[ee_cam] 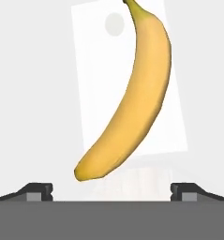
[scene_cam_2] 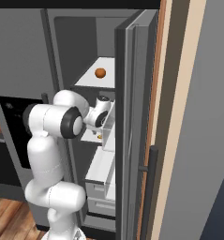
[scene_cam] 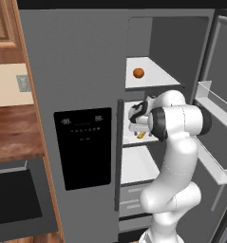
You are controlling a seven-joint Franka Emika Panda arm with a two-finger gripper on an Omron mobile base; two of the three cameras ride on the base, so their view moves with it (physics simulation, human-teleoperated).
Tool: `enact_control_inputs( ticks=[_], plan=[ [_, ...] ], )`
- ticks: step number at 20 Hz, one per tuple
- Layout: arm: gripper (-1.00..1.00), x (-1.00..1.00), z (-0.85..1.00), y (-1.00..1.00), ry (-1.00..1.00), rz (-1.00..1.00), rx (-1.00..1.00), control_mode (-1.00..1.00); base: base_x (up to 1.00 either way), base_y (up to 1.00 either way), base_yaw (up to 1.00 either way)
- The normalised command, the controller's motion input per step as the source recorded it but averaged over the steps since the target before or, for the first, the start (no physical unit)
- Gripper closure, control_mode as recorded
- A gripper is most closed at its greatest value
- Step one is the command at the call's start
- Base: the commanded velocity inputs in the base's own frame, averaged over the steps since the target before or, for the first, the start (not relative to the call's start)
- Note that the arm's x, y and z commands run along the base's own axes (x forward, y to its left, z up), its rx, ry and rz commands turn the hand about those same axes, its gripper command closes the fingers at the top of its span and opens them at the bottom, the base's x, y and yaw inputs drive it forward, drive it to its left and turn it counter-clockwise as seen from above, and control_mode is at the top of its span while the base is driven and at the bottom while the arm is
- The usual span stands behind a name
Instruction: Pick up the banana and tangerine from the fridge and place one fruit on each plate on the dining counter.
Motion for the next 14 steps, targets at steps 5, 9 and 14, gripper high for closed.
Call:
enact_control_inputs(
  ticks=[5, 9, 14],
  plan=[
    [-1.0, 0.22, -0.19, -0.05, 0.0, 0.0, 0.0, -1.0, 0.0, 0.0, 0.0],
    [-1.0, 0.25, -0.2, -0.07, 0.01, -0.01, 0.0, -1.0, 0.0, 0.0, 0.0],
    [-1.0, 0.27, -0.18, -0.05, 0.0, -0.01, 0.0, -1.0, 0.0, 0.0, 0.0]
  ],
)
